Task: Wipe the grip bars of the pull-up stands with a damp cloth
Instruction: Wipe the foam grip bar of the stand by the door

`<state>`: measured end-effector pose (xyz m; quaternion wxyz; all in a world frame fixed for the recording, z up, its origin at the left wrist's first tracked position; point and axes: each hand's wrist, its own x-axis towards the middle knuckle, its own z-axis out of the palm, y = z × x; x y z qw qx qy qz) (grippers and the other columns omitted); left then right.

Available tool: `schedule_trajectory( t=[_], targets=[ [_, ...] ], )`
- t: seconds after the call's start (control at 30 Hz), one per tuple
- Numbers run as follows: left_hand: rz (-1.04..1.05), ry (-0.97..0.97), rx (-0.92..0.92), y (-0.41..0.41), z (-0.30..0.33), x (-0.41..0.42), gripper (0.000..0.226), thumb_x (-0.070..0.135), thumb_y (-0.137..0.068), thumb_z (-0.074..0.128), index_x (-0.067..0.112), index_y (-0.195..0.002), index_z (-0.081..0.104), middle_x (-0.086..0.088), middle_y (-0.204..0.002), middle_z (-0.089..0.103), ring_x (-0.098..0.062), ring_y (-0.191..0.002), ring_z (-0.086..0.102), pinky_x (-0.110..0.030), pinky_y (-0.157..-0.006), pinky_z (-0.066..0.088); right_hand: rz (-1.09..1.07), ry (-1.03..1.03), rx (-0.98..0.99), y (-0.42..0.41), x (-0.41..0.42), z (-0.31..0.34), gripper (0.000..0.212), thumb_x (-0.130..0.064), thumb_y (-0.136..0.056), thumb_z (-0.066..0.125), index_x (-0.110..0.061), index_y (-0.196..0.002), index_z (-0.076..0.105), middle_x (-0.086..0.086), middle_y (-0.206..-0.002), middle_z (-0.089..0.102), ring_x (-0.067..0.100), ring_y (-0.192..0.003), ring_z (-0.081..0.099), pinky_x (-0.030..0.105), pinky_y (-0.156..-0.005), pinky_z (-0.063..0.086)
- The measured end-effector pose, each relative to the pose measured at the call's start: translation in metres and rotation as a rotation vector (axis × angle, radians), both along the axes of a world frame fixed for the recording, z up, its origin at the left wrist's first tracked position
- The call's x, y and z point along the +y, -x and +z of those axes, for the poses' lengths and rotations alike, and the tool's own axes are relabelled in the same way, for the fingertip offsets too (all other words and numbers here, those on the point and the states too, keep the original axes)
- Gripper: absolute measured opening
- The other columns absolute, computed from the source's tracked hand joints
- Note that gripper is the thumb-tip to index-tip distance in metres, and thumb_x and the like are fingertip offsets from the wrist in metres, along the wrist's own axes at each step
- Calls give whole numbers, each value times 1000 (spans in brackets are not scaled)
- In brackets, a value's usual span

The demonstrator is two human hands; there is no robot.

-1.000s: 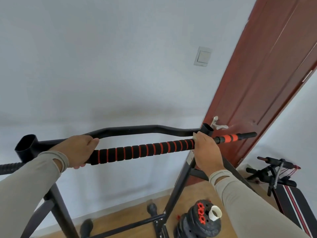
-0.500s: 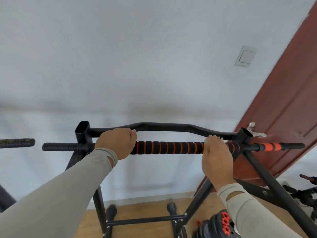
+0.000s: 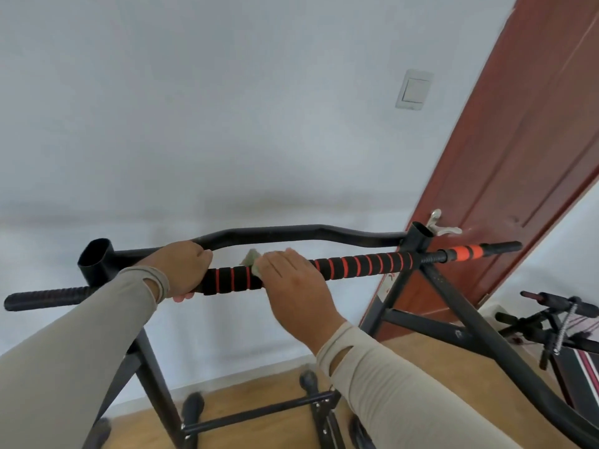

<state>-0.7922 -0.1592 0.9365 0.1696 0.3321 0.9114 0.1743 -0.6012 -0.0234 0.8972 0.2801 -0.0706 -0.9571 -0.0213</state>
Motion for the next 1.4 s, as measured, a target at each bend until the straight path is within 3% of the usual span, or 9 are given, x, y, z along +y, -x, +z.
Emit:
schedule_trajectory(
  t=[0.17, 0.4, 0.6, 0.7, 0.87, 1.0, 1.2, 1.3, 1.4],
  targets=[
    [-23, 22, 81, 4, -5, 1, 41, 31, -106, 32, 10, -86, 61, -6, -59, 71, -18, -47, 64, -37, -69, 60, -283, -57, -102, -72, 87, 3, 39, -10, -95, 53, -18, -132, 60, -4, -120, 66, 17, -105, 62, 34, -103, 49],
    [-2, 20, 79, 4, -3, 3, 43, 37, -105, 31, 13, -83, 59, -8, -63, 71, -20, -51, 68, -37, -64, 58, -646, 78, -96, -118, 143, 22, 26, 2, -84, 62, -22, -91, 56, -5, -90, 59, 23, -91, 64, 31, -80, 53],
    [1, -145, 602, -29, -12, -18, 40, 47, -102, 30, 25, -71, 44, 6, -55, 55, -11, -47, 53, -28, -48, 41, -659, 290, 64, -109, 128, 12, 16, 0, -99, 49, -5, -96, 64, 16, -113, 69, 38, -116, 62, 49, -99, 52],
    [34, -150, 585, -29, -20, -20, 47, 48, -103, 25, 24, -70, 47, 6, -55, 56, -14, -48, 55, -30, -51, 45, -693, 320, 84, -106, 126, 11, 19, -1, -101, 47, 0, -101, 66, 19, -114, 68, 41, -114, 61, 51, -102, 48],
    [32, -92, 483, -17, -13, -10, 52, 49, -104, 19, 24, -74, 53, 4, -65, 61, -15, -59, 59, -32, -58, 45, -573, 144, 104, -66, 81, 7, 23, -3, -98, 48, -14, -78, 53, 3, -81, 56, 28, -79, 55, 50, -83, 52],
    [13, -42, 393, -12, -7, -6, 54, 48, -104, 20, 20, -77, 57, 0, -70, 64, -17, -62, 62, -33, -61, 50, -393, 146, 118, -12, 8, -9, 17, -1, -97, 47, -8, -99, 63, 6, -101, 65, 26, -96, 59, 44, -98, 50],
    [-83, 47, 86, 5, -2, 1, 49, 34, -107, 32, 8, -83, 65, -10, -62, 73, -22, -50, 67, -38, -68, 61, -155, 220, 88, 61, -94, -18, 41, -19, -101, 39, -6, -133, 62, 12, -131, 67, 32, -128, 59, 47, -117, 41],
    [-94, 22, 156, 6, -3, 0, 42, 34, -106, 35, 13, -81, 62, -9, -67, 71, -24, -58, 71, -43, -74, 59, -26, 123, 77, 50, -76, -13, 39, -19, -103, 42, -6, -135, 60, 12, -132, 67, 29, -129, 59, 44, -119, 39],
    [-20, -129, 201, 2, -3, -4, 44, 45, -104, 33, 19, -78, 58, -5, -73, 67, -22, -67, 64, -37, -68, 49, 54, 49, 57, 26, -33, -10, 32, -12, -102, 46, -10, -130, 61, 7, -125, 68, 25, -122, 59, 42, -114, 42]
  ],
)
